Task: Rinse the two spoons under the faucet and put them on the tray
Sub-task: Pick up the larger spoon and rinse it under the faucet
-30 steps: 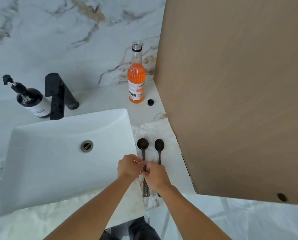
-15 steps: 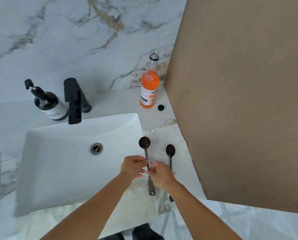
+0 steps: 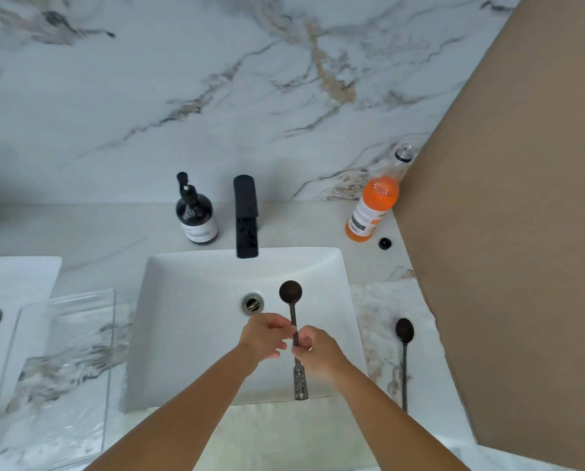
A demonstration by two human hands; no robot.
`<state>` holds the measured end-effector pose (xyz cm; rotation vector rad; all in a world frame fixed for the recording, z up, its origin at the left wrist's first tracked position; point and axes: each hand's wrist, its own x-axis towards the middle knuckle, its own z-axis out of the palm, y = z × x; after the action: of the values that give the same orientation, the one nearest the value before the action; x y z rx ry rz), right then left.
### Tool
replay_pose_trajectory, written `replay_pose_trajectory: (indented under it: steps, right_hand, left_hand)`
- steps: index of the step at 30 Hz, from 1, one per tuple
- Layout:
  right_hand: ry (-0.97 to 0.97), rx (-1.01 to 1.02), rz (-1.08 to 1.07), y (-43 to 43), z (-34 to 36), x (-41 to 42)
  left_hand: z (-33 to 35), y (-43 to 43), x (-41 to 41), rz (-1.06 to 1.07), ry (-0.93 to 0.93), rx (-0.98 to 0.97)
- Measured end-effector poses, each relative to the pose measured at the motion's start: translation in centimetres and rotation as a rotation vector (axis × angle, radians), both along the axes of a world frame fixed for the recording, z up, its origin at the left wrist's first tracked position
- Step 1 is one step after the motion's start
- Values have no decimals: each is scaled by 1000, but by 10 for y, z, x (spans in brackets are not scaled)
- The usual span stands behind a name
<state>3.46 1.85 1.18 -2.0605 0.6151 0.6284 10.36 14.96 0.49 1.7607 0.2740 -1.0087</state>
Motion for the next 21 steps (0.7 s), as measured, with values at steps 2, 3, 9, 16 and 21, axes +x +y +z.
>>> replay_pose_trajectory:
  steps: [2, 3, 9, 16, 21]
  right_hand:
    - [7, 41, 3, 10, -1, 6]
    - [18, 72, 4, 14, -1, 9]
    - [52, 175, -19, 32, 1, 26]
    - [66, 209, -40, 37, 8, 41]
    - [64, 230, -34, 36, 7, 41]
  left_hand:
    - [5, 16, 15, -25, -2, -2]
    - [9, 23, 27, 8, -20, -7]
    - [61, 51, 112, 422, -331, 4]
    - [96, 23, 136, 217, -257, -56]
    - [110, 3, 142, 325, -101, -205]
